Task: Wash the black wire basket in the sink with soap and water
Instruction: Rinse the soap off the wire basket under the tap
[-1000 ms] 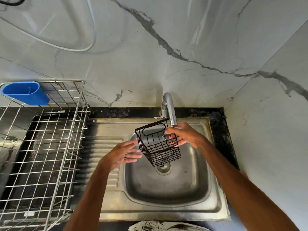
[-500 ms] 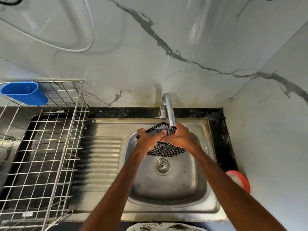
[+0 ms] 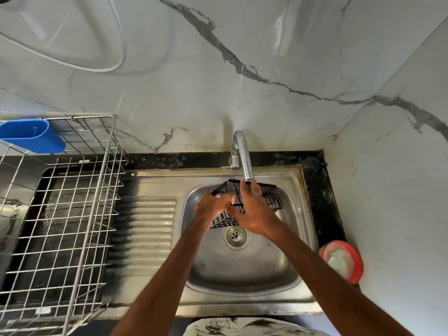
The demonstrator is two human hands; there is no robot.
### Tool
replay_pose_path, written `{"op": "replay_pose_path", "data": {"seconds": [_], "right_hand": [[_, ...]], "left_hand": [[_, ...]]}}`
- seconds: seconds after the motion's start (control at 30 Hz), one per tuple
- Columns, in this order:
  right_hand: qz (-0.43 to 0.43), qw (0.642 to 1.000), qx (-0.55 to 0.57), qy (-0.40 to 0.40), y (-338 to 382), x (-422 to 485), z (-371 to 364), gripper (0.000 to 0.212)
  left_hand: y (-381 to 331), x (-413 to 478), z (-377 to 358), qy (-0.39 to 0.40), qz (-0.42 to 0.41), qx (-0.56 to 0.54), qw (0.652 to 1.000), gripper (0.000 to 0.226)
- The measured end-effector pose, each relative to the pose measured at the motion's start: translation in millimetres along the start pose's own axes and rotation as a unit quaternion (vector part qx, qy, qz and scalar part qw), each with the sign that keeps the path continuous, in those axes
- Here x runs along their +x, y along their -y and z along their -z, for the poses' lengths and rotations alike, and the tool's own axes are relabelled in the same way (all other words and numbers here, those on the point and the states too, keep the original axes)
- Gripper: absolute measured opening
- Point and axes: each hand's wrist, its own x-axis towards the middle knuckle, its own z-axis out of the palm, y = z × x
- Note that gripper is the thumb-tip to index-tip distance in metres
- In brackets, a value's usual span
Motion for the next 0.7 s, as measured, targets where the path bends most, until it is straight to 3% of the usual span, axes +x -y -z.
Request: {"op": "replay_pose_path", "data": {"seconds": [0.1, 0.17, 0.23, 0.4, 0.53, 0.7], "right_hand": [[0.080, 0.996, -0.039, -0.028, 2, -8, -7, 0.090], [0.138, 0.990, -0.026, -0.013, -1, -6, -11, 0.085], [0.164, 0.986, -0.013, -0.016, -12, 1, -14, 0.079], [0.098, 0.991, 0.083, -0.025, -57, 20, -3, 0.068], [0.025, 0.998, 0.056, -0.011, -62, 32, -4, 0.075], [0.196, 0.980, 0.011, -0.029, 3, 6, -22, 0.075]], "left_hand": [[-8, -12, 5, 0.007, 0.000, -0.015, 1.000, 0.078], [-47, -70, 23, 0.019, -0.019, -0.028, 0.999, 0.056], [-67, -101, 35, 0.025, 0.014, -0.043, 0.999, 0.034], [-62, -101, 50, 0.041, 0.040, -0.036, 0.998, 0.064], [-62, -104, 51, 0.040, 0.035, -0.043, 0.998, 0.040], [-55, -98, 49, 0.033, 0.067, -0.062, 0.995, 0.070]]}}
